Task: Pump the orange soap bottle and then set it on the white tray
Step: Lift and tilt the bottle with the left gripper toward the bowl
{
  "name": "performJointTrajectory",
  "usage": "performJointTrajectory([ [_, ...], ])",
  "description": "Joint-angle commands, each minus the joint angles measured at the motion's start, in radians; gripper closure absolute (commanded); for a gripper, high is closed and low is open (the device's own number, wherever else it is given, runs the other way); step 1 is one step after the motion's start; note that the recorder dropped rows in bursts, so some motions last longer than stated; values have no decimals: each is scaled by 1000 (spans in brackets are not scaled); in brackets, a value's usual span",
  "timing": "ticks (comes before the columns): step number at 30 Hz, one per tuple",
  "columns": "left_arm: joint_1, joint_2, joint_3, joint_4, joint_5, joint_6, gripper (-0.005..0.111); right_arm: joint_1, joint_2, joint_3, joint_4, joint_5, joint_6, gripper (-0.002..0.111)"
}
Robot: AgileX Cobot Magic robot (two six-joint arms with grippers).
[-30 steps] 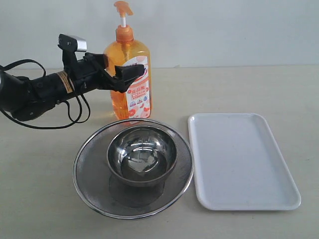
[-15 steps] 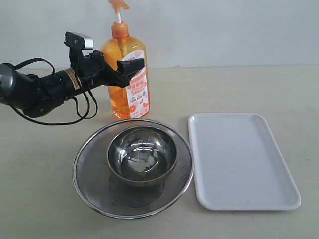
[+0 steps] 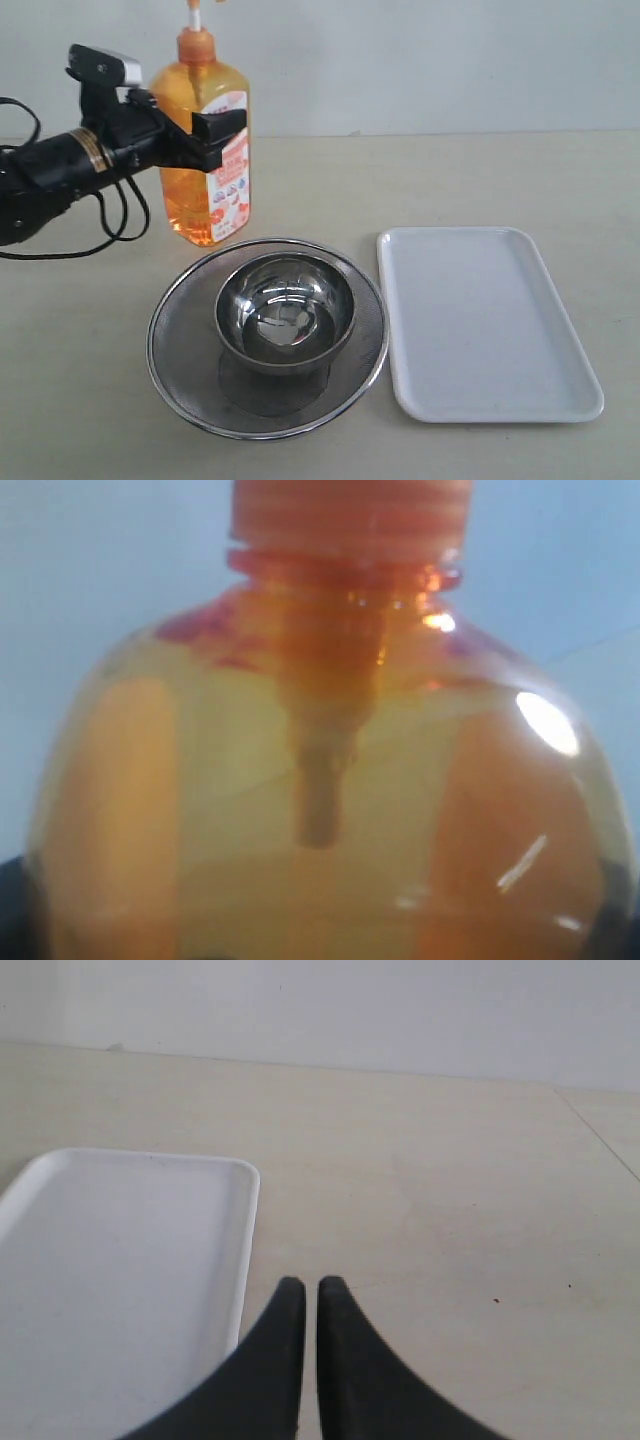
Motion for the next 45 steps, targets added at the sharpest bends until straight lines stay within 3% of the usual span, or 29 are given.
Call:
performJointTrajectory([
  [1, 43, -180, 112, -75, -66, 31, 102, -2, -5, 0, -2, -9, 0, 106],
  [12, 63, -608, 491, -181, 101, 268, 102, -2, -5, 0, -2, -9, 0, 106],
  [16, 52, -673, 590, -205, 126, 351, 102, -2, -5, 0, -2, -9, 0, 106],
  [21, -48, -644, 610, -321, 199, 522, 102, -2, -5, 0, -2, -9, 0, 106],
  [25, -136, -644, 610, -576, 267, 756, 102, -2, -5, 0, -2, -9, 0, 106],
  [30, -221, -644, 610, -653, 296, 901, 102, -2, -5, 0, -2, -9, 0, 106],
  [45, -229, -604, 610, -626, 318, 921, 102, -2, -5, 0, -2, -9, 0, 106],
])
